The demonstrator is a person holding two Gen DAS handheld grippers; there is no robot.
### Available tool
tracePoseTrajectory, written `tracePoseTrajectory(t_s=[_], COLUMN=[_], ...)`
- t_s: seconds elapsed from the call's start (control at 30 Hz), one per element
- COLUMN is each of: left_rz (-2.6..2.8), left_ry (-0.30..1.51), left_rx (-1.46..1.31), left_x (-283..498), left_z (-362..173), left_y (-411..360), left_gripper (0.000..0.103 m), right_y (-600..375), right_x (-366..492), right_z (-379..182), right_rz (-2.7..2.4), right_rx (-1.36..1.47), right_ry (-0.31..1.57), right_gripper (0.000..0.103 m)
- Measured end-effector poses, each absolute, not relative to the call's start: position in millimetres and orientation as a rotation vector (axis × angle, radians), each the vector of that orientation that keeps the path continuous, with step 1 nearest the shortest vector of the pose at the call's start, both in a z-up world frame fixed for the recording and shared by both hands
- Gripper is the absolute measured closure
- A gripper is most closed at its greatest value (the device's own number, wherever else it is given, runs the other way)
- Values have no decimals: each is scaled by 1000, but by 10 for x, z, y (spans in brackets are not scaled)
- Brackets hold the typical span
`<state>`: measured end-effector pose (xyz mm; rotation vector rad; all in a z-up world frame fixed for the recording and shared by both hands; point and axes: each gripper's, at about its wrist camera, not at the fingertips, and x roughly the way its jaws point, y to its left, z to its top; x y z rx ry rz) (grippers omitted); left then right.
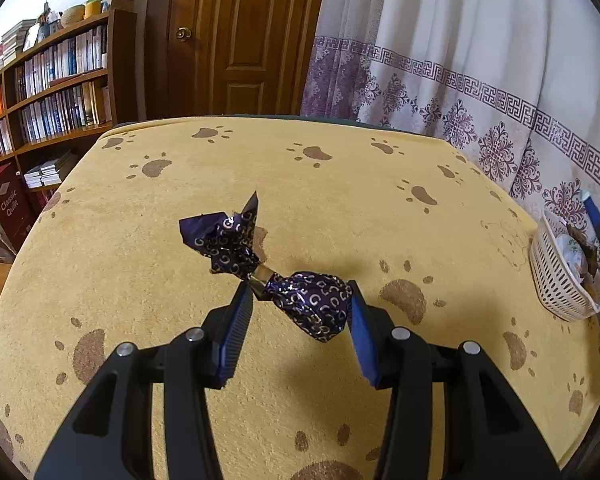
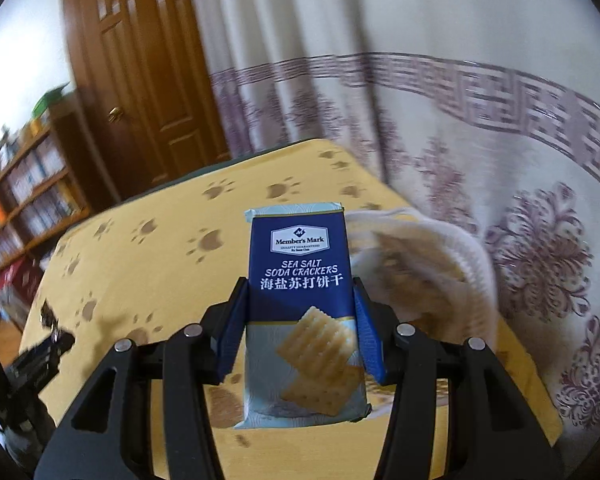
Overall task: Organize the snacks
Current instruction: 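Carry the blue cracker pack into the white basket and open the right gripper, then carry the purple-wrapped candy into the white basket and open the left gripper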
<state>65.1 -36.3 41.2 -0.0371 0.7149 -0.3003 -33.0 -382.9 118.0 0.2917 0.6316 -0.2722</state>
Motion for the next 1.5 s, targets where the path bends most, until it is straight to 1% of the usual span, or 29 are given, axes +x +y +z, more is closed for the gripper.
tracePoseTrajectory(t_s=[0.27, 0.4, 0.6, 0.77, 1.0, 1.1, 1.17, 1.3, 1.4, 1.5], left_rz=[-319, -328, -336, -349, -403, -433, -452, -501, -556, -630], left_ry=[710, 701, 701, 701, 683, 675, 660, 637, 633, 631], left_rx=[-20, -10, 10, 35, 60, 66, 85, 117, 131, 145], left_x=[615, 588, 572, 535, 428, 377, 332, 252, 199, 136], left_z=[418, 433, 435, 452, 583, 656, 720, 831, 905, 971], left_y=[-430, -459, -515, -618, -830, -934, -1032, -1250, -1464, -1735], left_gripper=[55, 55, 55, 55, 55, 55, 55, 55, 55, 55], right_y=[-4378, -4611, -4886, -4895, -4788, -4783, -4779, -4751, -4749, -4637], right_x=[-435, -341, -205, -270, -460, -401, -353, -379, -488, -641], right_z=[1256, 1156, 878, 867, 985, 929, 848, 829, 869, 963], right_rz=[-411, -450, -442, -440, -422, -374, -356, -339, -327, -350], right_rx=[343, 368, 470, 480, 461, 471, 473, 467, 480, 410], right_ry=[587, 611, 700, 692, 602, 620, 643, 632, 600, 555], right_gripper=[52, 52, 51, 50, 50, 50, 50, 50, 50, 50])
